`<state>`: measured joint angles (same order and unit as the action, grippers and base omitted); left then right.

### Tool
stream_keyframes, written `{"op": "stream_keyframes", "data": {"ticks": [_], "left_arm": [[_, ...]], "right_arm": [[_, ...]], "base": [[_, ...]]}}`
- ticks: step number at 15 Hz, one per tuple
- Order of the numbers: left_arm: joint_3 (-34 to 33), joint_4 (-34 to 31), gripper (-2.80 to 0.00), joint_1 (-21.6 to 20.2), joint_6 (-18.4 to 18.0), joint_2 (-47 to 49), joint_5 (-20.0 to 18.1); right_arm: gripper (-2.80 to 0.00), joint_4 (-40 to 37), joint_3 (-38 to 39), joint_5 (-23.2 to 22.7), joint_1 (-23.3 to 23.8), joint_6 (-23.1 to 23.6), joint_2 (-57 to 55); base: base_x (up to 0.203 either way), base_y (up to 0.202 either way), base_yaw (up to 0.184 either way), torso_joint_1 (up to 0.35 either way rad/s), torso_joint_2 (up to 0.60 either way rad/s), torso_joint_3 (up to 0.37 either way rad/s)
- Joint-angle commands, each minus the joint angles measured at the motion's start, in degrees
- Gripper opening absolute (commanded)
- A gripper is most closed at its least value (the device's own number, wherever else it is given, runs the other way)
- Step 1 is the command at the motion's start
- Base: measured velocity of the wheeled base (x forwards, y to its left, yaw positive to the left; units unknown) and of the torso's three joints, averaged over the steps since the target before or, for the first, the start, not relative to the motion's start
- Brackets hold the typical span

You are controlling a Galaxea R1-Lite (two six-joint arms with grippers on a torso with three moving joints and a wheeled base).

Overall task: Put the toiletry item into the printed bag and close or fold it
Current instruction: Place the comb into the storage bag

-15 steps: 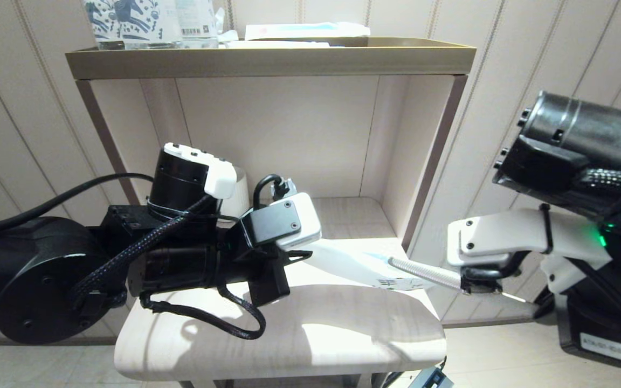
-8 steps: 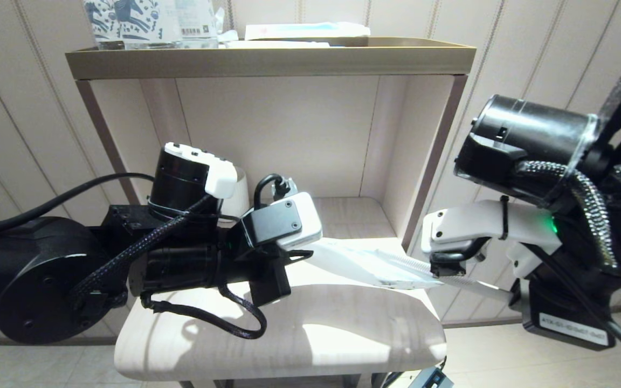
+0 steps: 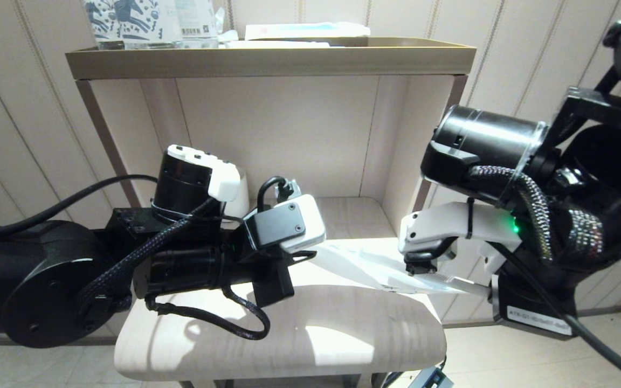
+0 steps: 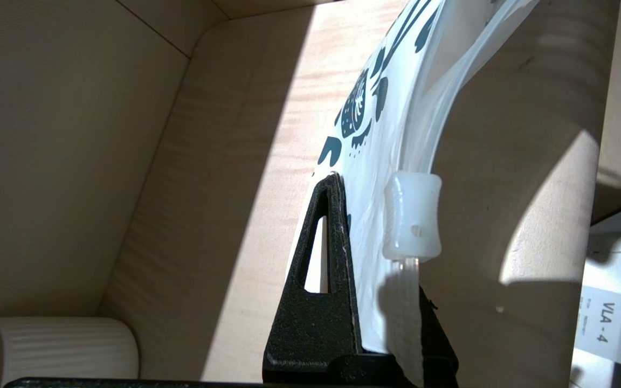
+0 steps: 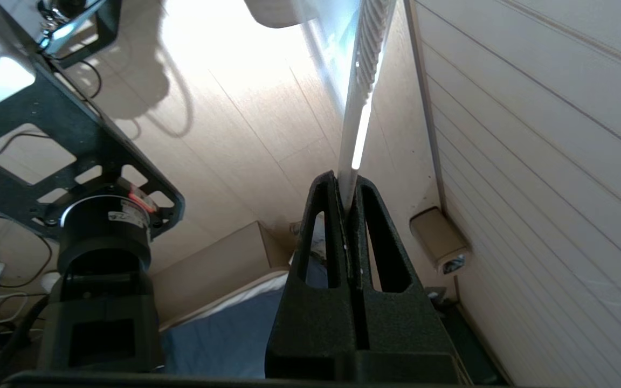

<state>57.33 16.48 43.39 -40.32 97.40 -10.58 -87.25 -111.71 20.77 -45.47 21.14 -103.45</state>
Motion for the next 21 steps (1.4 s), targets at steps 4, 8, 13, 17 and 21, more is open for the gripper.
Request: {"op": "stream_keyframes", "data": {"ticks": [4, 8, 13, 17, 21], "left_arm": [[-0.1, 0.1, -2.80, 0.3, -0.3, 0.2, -0.1], [-0.3, 0.1, -2.80, 1.5, -0.2, 0.2, -0.1], [-0.4, 0.2, -2.80, 2.2, -0.2, 0.4, 0.0], [-0.4, 0.2, -2.80, 2.2, -0.2, 0.5, 0.1], [-0.1, 0.2, -2.80, 2.2, -0.2, 1.3, 0.0]], "right_arm": [[-2.80, -2.7, -0.4, 0.3, -0.6, 0.1, -1.6], [-2.80, -2.7, -0.4, 0.4, -1.4, 0.0, -1.6], [-2.80, -2.7, -0.4, 0.9, -3.0, 0.4, -1.1], [-2.80, -2.7, -0.4, 1.3, -4.1, 0.4, -0.6], [-2.80, -2.7, -0.3, 3.3, -4.2, 0.3, 0.4]], "base": [[0.000, 0.000, 0.000, 0.000, 0.00, 0.000], [0.000, 0.000, 0.000, 0.000, 0.00, 0.000], [0.000, 0.000, 0.000, 0.000, 0.00, 0.000], [0.000, 0.000, 0.000, 0.000, 0.00, 0.000], [0.000, 0.000, 0.000, 0.000, 0.00, 0.000]]}}
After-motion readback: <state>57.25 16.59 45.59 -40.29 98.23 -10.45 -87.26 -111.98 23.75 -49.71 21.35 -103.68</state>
